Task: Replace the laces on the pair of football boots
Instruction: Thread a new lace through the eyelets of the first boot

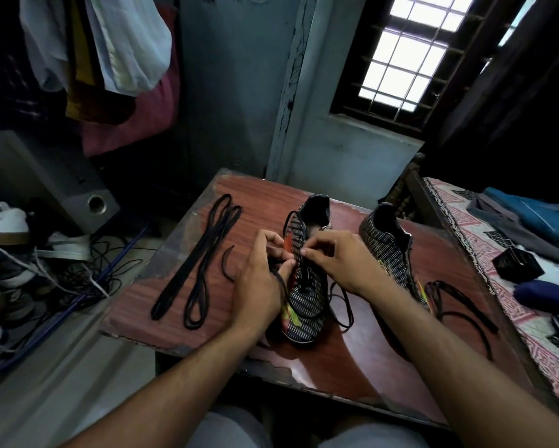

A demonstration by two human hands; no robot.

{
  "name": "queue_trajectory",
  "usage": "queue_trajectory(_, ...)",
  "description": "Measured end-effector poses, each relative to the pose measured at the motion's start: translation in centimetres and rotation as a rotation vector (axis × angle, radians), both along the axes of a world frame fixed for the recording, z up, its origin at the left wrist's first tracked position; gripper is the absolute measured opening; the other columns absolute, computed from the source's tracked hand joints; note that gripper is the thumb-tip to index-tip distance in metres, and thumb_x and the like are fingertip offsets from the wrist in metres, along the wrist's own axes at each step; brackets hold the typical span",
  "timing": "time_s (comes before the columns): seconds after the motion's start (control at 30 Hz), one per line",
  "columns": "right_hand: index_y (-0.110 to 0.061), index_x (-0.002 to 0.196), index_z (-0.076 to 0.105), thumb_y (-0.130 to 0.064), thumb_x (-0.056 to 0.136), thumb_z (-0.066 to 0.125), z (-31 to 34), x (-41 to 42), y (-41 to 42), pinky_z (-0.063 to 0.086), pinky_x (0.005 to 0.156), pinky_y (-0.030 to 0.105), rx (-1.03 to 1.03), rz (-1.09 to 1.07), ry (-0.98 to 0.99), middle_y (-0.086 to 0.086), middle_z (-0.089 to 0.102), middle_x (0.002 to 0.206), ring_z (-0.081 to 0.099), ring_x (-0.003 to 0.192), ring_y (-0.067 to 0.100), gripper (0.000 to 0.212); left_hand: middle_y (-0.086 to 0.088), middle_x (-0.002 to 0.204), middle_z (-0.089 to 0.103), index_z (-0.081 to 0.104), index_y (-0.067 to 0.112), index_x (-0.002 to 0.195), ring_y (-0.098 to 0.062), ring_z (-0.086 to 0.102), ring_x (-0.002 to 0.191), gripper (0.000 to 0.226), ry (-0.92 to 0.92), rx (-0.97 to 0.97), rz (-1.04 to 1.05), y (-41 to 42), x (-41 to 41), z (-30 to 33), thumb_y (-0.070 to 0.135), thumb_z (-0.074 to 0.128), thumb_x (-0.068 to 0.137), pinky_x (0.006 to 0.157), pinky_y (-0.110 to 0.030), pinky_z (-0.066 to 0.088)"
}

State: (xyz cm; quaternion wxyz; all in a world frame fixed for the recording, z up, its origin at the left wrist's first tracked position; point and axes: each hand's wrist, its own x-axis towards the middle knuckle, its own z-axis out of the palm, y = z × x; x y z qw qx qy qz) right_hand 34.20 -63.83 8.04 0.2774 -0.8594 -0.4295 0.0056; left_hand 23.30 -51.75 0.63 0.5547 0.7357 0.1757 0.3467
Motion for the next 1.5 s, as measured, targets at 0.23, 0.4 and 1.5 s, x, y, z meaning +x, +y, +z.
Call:
queue_trajectory(0.23, -0.025, 0.096, 0.074, -0.020, 0.092, 0.073, 0.7, -0.3, 0.8, 0.040, 0.066, 0.023, -0.169, 0.043, -0.047, -0.009, 0.054, 0.073, 0.049, 0.067, 0.003, 0.007, 0.017, 0.083, 0.070, 0.050, 0.046, 0.097, -0.003, 0.068, 0.084, 0.050, 0.013, 0.002, 0.032, 0.2, 0.2, -0.1, 0.009, 0.081, 0.085, 0.081, -0.039, 0.056)
queue_trajectory(0.4, -0.026, 0.092, 0.076, -0.026, 0.094, 0.071, 1.0, -0.3, 1.5, 0.036, 0.062, 0.012, -0.219, 0.042, -0.028, -0.012, 0.061, 0.073, 0.054, 0.066, -0.001, 0.005, 0.018, 0.084, 0.071, 0.059, 0.036, 0.103, -0.002, 0.069, 0.085, 0.043, -0.020, -0.027, 0.037, 0.5, 0.3, -0.1, 0.005, 0.082, 0.083, 0.083, -0.042, 0.059)
queue_trajectory(1.5, -0.021, 0.095, 0.064, -0.035, 0.092, 0.065, 3.7, 0.0, -3.5, 0.049, 0.081, 0.034, -0.076, -0.020, -0.251, -0.017, 0.058, 0.082, 0.057, 0.086, 0.014, 0.015, 0.011, 0.098, 0.066, 0.060, 0.036, 0.100, -0.005, 0.065, 0.085, 0.025, 0.100, 0.144, 0.015, 0.3, 0.4, -0.1, 0.016, 0.070, 0.088, 0.079, -0.036, 0.059)
